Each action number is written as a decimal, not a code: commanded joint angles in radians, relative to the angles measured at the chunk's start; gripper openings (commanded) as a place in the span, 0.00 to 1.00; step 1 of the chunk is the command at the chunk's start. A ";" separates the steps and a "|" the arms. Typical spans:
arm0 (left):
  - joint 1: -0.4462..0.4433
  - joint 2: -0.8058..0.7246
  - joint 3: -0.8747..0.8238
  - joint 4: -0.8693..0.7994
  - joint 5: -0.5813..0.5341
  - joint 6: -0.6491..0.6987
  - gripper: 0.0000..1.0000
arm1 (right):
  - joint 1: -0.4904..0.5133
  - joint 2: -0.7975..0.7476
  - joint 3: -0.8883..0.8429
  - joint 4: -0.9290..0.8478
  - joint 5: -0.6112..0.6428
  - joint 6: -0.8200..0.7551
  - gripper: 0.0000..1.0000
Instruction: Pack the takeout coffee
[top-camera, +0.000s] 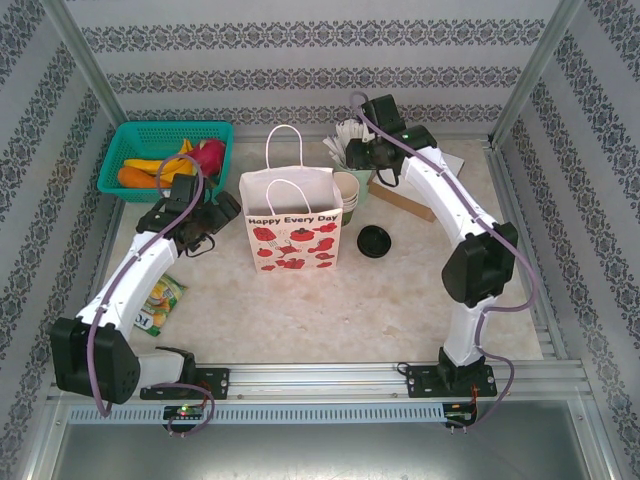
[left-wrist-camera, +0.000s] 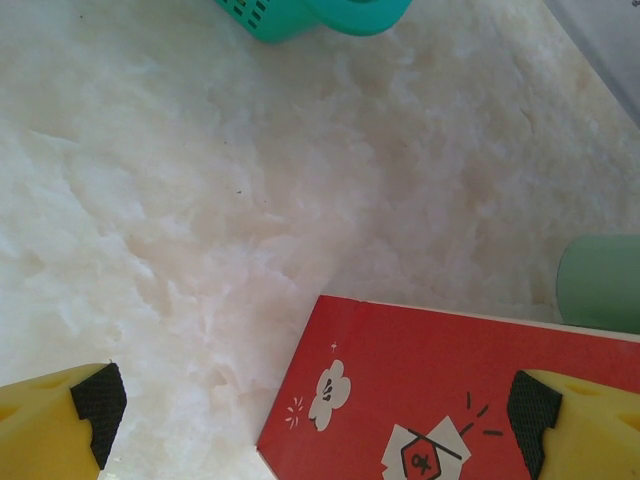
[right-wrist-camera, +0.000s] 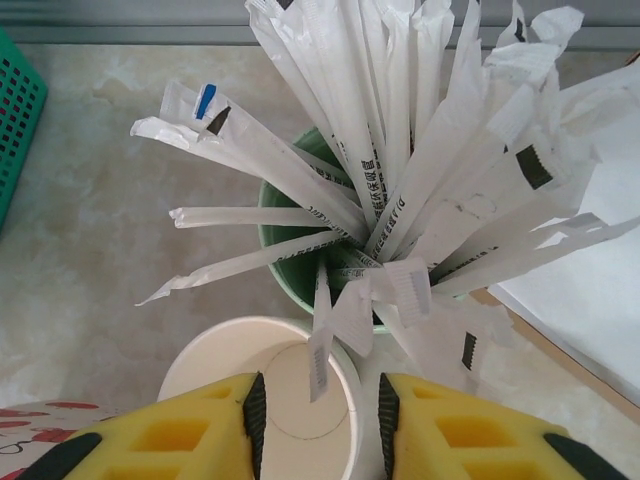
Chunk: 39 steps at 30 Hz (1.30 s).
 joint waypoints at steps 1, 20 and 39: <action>0.007 0.007 -0.010 0.031 0.002 -0.017 1.00 | 0.000 0.027 0.039 0.018 -0.001 -0.021 0.36; 0.008 0.002 -0.016 0.029 -0.008 -0.009 1.00 | 0.001 -0.049 0.016 -0.001 0.018 -0.016 0.07; 0.007 0.034 0.062 0.015 0.007 0.126 1.00 | -0.002 -0.436 0.064 -0.201 -0.150 -0.282 0.00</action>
